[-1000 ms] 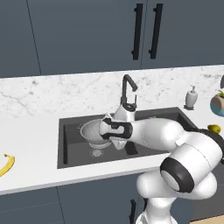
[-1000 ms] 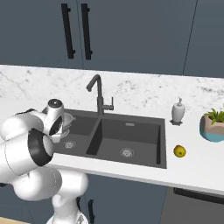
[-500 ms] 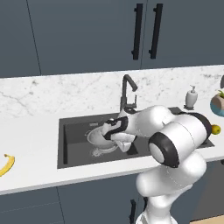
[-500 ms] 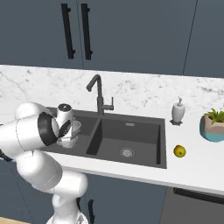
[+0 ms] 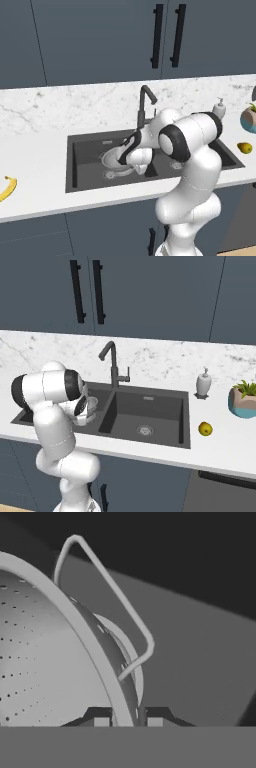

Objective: Put the colander in the sink, put the banana, pear in the colander, and turn on the sink faucet and pour water over the colander.

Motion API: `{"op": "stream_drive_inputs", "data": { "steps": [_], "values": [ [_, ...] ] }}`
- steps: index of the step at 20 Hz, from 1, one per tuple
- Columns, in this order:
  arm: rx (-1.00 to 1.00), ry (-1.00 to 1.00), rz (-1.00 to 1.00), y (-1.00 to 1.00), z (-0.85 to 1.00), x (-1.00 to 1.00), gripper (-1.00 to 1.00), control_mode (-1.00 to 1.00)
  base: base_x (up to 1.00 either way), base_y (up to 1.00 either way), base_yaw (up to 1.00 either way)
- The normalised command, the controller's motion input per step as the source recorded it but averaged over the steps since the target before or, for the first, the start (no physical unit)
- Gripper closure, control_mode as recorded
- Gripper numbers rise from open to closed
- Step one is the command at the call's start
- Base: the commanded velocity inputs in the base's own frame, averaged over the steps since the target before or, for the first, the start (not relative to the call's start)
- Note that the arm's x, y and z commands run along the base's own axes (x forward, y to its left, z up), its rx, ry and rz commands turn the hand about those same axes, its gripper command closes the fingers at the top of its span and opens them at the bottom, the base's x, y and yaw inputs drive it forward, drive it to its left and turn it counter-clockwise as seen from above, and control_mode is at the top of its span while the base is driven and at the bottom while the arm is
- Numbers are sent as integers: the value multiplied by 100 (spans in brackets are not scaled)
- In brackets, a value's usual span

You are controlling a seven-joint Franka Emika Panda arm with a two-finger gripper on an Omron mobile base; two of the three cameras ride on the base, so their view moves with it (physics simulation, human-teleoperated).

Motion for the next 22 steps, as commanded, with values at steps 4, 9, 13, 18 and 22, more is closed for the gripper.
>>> {"op": "stream_drive_inputs", "data": {
  "steps": [4, 9, 13, 18, 22],
  "values": [
    [0, 0, 0, -7, -27, 23, -100, -100, 0, 0, 0],
    [0, -1, 0, -3, 0, 0, -100, -100, 0, 0, 0],
    [0, -10, 0, -3, 48, -14, -100, -100, 0, 0, 0],
    [0, -6, 0, 0, 97, -37, -100, -100, 0, 0, 0],
    [0, 0, 8, 11, 100, -64, -100, -100, 0, 0, 0]
  ]
}}
